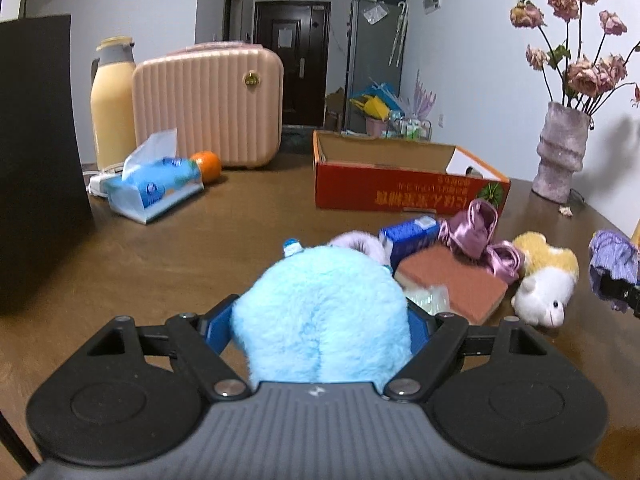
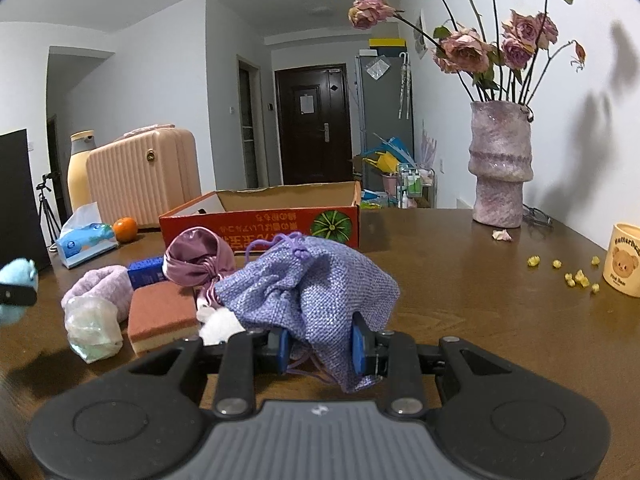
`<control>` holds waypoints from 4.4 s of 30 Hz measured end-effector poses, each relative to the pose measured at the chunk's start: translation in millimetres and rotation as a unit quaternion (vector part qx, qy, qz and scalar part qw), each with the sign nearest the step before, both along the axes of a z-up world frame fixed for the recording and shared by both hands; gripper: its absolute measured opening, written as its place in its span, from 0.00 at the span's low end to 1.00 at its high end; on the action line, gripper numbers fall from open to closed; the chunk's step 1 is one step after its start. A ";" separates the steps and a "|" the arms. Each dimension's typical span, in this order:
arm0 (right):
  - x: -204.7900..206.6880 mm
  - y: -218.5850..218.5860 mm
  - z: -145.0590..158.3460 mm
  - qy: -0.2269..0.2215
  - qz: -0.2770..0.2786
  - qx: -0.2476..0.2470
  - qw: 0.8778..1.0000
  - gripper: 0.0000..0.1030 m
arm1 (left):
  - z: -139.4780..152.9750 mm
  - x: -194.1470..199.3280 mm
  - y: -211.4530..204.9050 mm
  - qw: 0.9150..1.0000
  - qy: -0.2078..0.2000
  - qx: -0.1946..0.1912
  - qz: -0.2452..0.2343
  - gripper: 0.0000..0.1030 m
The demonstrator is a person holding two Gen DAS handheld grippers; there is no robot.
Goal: Organize soft objects
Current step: 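Lift purple pouch in right tool and blue plush in left tool toward box, then carry purple pouch in right tool and blue plush in left tool over box, then open right tool to drop pouch into box while left tool drops blue plush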
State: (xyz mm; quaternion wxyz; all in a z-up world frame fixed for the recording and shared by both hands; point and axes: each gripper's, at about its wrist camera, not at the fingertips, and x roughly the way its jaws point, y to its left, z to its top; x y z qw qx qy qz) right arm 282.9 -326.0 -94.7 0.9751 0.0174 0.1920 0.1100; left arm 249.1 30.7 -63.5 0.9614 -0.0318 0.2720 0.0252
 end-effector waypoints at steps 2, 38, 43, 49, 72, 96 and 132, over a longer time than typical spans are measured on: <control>1.7 1.3 2.1 -0.003 0.002 -0.003 1.000 0.28 | 4.7 2.2 0.6 1.000 -0.007 0.002 -0.001 0.79; 86.3 45.2 49.4 -0.069 0.047 -0.031 0.996 0.28 | 60.6 101.1 -18.7 0.995 -0.087 -0.002 -0.038 0.79; 104.4 48.3 54.7 -0.078 0.053 -0.024 0.995 0.28 | 61.6 119.3 -23.0 0.995 -0.091 0.001 -0.045 0.79; 129.1 49.0 61.2 -0.083 0.057 -0.018 0.995 0.28 | 64.3 146.5 -23.1 0.994 -0.097 -0.003 -0.048 0.79; 244.7 59.6 74.5 -0.057 0.079 -0.015 0.995 0.28 | 61.1 256.2 -26.4 0.993 -0.104 0.010 -0.057 0.79; 328.8 102.8 38.2 0.036 0.082 -0.039 0.995 0.28 | 19.3 355.0 -22.8 0.998 -0.037 0.040 -0.029 0.79; 309.7 72.7 59.9 0.010 0.022 -0.011 1.000 1.00 | 31.6 346.9 5.0 0.997 -0.065 -0.023 0.025 1.00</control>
